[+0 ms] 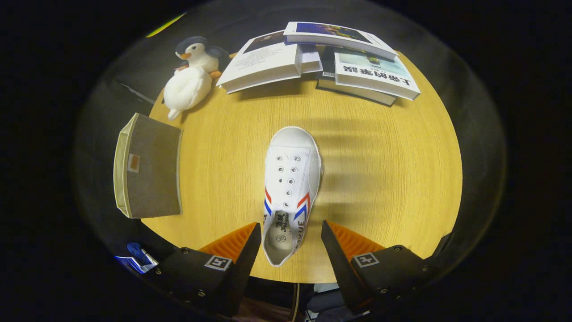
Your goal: Open the storage box then place both shoes into the box .Put the left shoe in first, then the right shoe, with the right side of both shoes facing outward in a uniform manner.
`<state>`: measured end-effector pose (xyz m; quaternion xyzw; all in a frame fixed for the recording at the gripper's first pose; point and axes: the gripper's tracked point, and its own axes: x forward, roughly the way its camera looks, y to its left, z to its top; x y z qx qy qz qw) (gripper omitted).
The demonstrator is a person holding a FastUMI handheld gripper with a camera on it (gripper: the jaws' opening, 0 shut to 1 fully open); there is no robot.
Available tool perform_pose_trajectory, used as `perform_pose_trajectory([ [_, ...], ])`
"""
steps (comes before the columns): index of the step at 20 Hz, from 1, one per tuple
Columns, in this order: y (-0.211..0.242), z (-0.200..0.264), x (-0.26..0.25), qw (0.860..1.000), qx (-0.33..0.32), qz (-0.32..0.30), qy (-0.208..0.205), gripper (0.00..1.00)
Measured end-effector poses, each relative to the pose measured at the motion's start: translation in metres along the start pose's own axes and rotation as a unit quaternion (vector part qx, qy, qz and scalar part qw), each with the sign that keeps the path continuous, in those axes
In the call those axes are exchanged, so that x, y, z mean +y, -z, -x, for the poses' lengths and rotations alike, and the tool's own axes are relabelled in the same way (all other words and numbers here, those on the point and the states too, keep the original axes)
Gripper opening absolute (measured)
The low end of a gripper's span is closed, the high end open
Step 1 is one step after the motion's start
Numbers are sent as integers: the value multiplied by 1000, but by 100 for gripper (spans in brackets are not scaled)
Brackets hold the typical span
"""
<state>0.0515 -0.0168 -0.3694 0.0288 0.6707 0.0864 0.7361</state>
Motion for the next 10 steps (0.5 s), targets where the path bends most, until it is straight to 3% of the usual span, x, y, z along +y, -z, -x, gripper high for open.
perform_pose_trajectory([
  [7,3,-37,-9,999,30,14,28,82],
  [10,0,-50,-23,995,30,51,77,82],
])
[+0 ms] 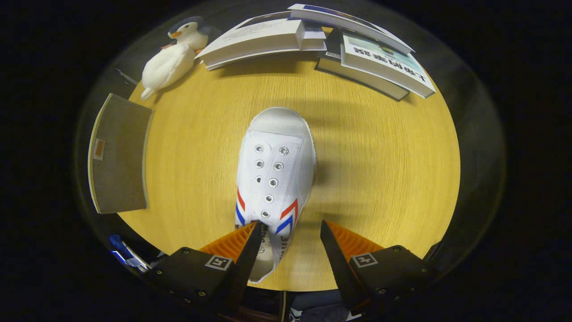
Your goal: Open the storage box then place both shoes into the box .Put the left shoe in first, then the right shoe, with the right side of both shoes facing outward in a uniform manner.
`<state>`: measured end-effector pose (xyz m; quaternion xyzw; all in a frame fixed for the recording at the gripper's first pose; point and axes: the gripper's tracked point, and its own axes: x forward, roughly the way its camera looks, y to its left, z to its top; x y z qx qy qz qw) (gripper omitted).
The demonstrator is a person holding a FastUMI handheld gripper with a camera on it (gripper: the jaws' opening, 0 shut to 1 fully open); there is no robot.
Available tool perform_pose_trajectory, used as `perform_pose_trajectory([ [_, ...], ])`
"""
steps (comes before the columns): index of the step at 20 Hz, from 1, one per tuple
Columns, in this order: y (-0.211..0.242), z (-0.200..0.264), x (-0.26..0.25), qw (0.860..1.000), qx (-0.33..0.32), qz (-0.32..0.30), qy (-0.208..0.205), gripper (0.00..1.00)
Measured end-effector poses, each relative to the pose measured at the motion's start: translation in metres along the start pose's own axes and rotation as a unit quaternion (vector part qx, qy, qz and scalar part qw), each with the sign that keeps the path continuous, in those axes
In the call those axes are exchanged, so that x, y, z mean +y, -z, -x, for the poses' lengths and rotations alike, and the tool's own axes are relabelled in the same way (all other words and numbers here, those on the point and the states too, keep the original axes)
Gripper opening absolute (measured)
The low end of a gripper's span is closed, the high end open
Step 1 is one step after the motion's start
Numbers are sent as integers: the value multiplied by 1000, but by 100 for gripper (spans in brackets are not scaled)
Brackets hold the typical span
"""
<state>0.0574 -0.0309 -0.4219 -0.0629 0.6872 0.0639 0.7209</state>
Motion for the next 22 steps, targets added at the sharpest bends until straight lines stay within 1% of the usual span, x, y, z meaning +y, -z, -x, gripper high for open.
perform_pose_trajectory([
  [2,-3,-8,2,1000,-5,21,8,82],
  [3,-3,-14,3,1000,-3,27,9,77],
  [4,0,-16,4,1000,4,28,8,60],
  [5,-5,-10,11,1000,2,19,-6,58],
  [6,-1,-18,11,1000,2,17,-6,50],
  [7,-1,-18,4,999,3,34,5,42],
  [8,-2,-17,5,1000,-3,24,5,29],
  [9,1,-20,-3,999,-2,29,19,16],
  [10,-1,-10,-2,1000,-4,8,10,9],
  [11,4,-25,-4,1000,-5,-4,-2,2],
  [14,7,-8,6,998,9,-49,-49,2],
  [16,4,1,8,996,11,-63,-66,2],
  [18,2,19,12,996,3,-57,-70,2],
  [22,-11,49,13,998,-27,-35,-52,2],
])
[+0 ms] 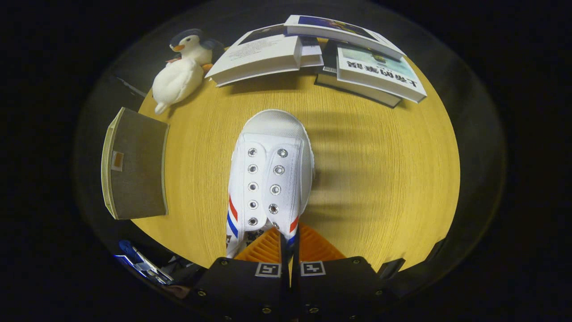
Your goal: Open the storage box then place both shoes into the box .Put the left shoe in first, then the right shoe, with the right side of both shoes facing outward in a uniform manner.
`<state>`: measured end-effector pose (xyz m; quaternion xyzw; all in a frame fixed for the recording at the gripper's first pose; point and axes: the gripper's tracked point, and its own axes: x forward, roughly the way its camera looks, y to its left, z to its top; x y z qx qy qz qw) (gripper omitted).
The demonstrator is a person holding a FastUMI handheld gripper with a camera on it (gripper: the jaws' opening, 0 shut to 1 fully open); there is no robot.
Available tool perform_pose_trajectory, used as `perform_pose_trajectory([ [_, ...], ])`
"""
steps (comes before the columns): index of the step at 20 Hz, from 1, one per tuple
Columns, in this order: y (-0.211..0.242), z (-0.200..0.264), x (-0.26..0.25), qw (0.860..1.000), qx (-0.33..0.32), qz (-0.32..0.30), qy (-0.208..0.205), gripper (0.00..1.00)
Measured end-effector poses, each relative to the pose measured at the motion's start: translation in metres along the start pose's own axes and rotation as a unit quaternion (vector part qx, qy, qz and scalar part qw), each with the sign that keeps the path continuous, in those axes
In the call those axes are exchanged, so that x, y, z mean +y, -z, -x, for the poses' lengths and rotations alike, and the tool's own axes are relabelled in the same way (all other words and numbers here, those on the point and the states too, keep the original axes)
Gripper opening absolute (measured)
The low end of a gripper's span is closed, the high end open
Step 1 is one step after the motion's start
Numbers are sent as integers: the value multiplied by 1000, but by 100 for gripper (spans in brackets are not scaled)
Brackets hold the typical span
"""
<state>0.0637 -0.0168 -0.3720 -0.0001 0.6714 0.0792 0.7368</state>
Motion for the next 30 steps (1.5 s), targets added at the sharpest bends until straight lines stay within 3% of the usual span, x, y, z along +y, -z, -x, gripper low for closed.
perform_pose_trajectory([
  [15,-36,80,104,995,-48,75,-42,2],
  [30,-68,93,283,971,-53,215,-92,2],
])
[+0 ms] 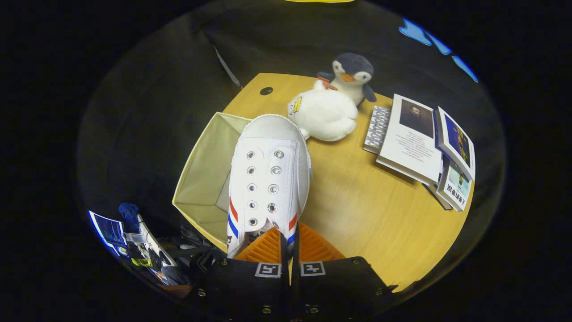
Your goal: Open the storage box then place both shoes into the box .Put the left shoe in first, then the right shoe, with the right side of both shoes facing outward in a uniform manner.
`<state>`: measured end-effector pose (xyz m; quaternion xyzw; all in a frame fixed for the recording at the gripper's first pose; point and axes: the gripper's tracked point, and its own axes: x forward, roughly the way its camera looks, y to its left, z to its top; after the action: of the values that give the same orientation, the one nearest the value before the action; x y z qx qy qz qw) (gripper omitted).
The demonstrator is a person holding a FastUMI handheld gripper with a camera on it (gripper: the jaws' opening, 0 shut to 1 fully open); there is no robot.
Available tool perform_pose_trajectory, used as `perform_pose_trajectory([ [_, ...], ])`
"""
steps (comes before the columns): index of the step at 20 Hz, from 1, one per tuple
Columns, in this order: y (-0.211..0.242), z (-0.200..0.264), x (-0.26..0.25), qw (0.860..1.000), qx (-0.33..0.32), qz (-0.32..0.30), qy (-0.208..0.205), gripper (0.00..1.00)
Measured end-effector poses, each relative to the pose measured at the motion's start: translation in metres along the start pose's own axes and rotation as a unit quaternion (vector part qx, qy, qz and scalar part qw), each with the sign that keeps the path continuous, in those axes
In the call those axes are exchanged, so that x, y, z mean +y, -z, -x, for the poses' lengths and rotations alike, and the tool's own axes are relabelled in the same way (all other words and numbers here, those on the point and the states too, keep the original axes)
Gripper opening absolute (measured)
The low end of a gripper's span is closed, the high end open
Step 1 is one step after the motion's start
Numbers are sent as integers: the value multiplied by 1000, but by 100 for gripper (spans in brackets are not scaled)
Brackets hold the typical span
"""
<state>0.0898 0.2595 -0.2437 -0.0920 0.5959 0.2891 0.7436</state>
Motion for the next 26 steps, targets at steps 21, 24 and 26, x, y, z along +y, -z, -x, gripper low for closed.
perform_pose_trajectory([
  [21,-64,-35,102,993,-12,104,-56,73],
  [24,-62,-12,79,993,-41,94,-50,74],
  [26,-59,3,56,994,-66,75,-37,74],
])
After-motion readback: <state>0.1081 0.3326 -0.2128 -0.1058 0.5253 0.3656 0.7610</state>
